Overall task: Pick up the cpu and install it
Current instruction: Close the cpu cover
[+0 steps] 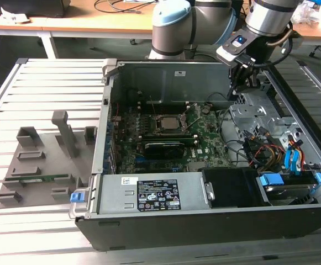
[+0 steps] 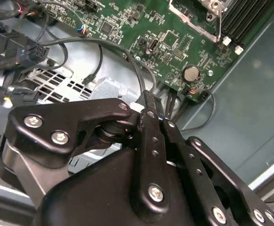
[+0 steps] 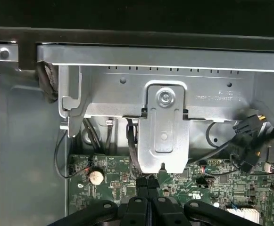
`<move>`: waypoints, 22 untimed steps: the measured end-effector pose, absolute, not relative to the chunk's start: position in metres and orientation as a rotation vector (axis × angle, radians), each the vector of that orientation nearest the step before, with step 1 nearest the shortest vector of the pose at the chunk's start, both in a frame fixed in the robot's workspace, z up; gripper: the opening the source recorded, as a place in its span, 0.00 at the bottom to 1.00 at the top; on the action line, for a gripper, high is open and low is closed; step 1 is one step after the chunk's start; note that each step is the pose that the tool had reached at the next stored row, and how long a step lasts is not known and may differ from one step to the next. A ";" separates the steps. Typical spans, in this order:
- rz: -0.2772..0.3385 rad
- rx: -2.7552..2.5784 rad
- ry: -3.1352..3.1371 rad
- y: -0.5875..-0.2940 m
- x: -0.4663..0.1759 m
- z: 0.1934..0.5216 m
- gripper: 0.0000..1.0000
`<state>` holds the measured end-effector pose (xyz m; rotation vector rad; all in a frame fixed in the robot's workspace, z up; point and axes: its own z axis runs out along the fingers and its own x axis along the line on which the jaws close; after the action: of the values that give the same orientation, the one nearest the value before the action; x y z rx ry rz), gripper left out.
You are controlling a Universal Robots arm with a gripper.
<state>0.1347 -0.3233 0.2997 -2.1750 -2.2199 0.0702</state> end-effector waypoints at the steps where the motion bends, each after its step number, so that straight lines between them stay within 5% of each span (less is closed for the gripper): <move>1: 0.070 -2.175 -2.220 -0.323 0.135 0.298 0.11; 12: 0.060 -2.149 -2.240 -0.312 0.079 0.249 0.11; 22: 0.060 -2.149 -2.240 -0.311 0.063 0.249 0.11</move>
<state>0.0626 -0.3115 0.2486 -2.1490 -2.2400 0.0597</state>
